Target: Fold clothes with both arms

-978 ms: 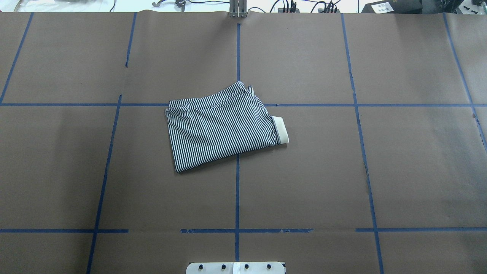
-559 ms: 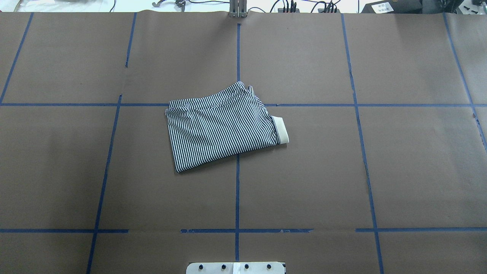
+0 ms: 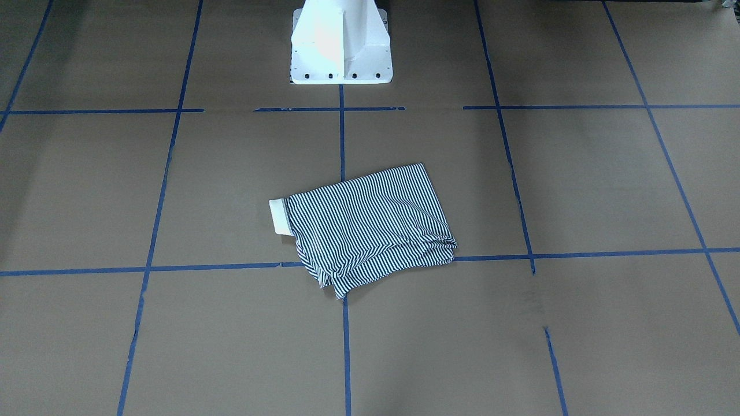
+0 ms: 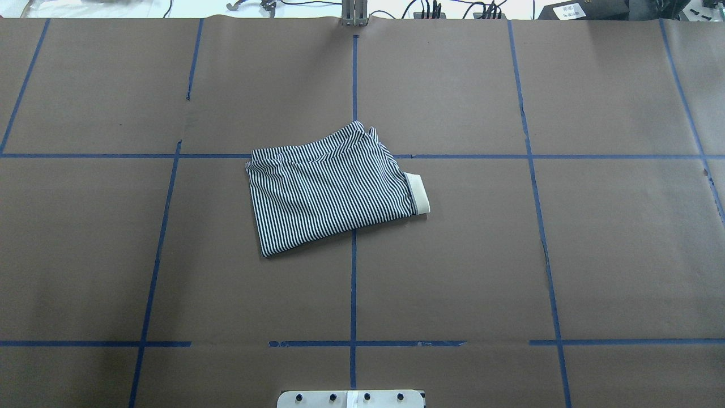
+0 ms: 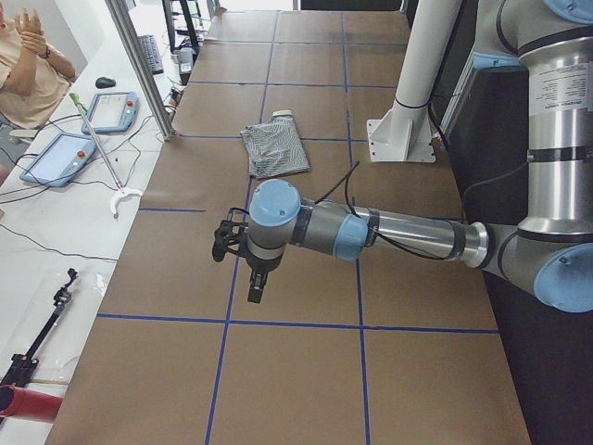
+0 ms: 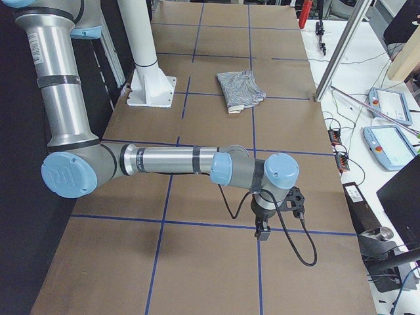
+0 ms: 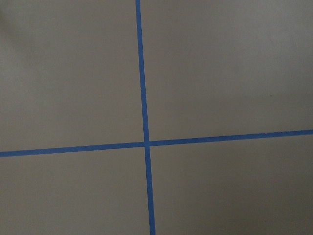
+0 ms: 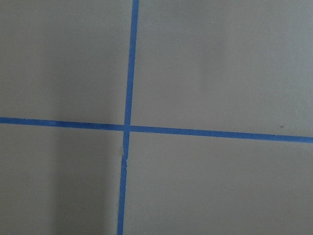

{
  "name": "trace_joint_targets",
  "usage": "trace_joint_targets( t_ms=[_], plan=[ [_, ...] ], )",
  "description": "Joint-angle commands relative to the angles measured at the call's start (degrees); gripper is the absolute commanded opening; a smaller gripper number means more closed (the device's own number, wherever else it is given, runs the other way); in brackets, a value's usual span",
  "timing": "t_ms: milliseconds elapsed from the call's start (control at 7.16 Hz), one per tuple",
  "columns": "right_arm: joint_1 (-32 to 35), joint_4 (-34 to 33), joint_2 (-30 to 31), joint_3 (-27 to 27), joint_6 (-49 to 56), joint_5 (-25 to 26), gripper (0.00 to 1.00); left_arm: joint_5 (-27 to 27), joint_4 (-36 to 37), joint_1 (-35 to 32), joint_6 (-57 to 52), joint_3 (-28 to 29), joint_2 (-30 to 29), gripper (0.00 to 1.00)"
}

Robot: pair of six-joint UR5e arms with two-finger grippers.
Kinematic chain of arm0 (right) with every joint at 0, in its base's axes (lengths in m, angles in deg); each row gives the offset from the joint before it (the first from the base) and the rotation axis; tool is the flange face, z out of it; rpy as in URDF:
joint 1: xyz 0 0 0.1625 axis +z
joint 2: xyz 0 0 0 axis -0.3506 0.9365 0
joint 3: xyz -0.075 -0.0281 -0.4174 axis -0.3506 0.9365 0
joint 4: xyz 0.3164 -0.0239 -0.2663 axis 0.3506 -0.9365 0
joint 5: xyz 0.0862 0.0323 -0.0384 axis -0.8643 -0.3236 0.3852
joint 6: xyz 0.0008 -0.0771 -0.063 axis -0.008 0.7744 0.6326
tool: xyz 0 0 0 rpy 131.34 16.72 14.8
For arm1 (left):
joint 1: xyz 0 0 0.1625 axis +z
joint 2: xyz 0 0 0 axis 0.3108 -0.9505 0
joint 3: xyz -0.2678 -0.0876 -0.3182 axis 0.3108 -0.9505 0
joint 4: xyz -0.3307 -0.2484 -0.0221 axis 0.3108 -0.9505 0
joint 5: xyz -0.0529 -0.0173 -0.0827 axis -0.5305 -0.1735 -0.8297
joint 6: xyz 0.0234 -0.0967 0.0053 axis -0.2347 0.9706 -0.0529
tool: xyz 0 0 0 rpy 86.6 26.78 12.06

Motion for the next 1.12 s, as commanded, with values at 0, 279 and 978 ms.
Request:
trace_joint_targets(
  t_ms=[0, 279, 978],
  plan=[
    [-0.1, 0.1, 1.4, -0.2, 0.2, -0.2, 1.0, -0.6, -1.8, 0.0, -1.3, 0.8, 1.6, 1.0],
    [-0.2, 0.1, 1.5, -0.3, 0.2, -0.8, 1.0, -0.1, 6.7, 0.1, -1.2, -0.4, -0.5, 1.0],
    [-0.7, -0.1, 1.1, -1.4, 0.2, -0.6, 1.0, 1.5, 6.3, 1.5, -0.4, -1.4, -1.6, 1.0]
  ],
)
